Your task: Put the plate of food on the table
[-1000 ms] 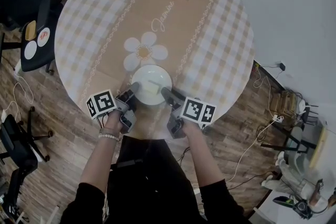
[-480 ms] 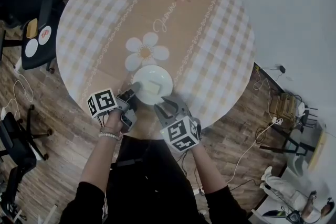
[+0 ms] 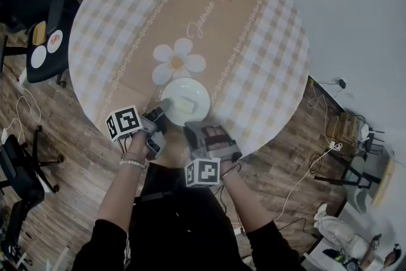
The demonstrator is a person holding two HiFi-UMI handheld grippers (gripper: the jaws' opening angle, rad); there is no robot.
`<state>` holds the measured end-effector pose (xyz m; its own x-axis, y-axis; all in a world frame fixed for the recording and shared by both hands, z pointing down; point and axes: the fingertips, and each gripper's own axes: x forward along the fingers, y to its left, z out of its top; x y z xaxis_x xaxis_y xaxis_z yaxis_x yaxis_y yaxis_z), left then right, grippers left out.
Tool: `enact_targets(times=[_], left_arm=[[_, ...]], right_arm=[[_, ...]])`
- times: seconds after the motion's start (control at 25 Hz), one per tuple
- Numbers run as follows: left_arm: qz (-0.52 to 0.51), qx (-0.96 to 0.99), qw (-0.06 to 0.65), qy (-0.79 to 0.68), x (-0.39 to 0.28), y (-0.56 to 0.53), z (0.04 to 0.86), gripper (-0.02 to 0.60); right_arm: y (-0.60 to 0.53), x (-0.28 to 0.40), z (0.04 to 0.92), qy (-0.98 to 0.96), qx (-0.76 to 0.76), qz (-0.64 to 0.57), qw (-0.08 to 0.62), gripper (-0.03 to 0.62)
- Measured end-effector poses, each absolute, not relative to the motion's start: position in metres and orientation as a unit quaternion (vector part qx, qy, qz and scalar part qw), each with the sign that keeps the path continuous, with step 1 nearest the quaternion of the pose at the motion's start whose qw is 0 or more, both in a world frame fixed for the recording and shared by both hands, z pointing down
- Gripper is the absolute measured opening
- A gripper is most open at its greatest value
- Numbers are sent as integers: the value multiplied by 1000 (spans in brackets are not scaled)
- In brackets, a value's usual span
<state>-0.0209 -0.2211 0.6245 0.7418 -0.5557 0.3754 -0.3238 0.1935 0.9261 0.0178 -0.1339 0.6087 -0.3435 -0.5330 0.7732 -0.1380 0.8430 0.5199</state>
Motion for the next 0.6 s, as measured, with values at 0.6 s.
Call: enact_targets(times=[0.6], left_arm=[[-102, 633, 700, -315, -17, -222, 608, 59]], right_arm=[[-140, 20, 611, -771, 218, -189, 567, 26]])
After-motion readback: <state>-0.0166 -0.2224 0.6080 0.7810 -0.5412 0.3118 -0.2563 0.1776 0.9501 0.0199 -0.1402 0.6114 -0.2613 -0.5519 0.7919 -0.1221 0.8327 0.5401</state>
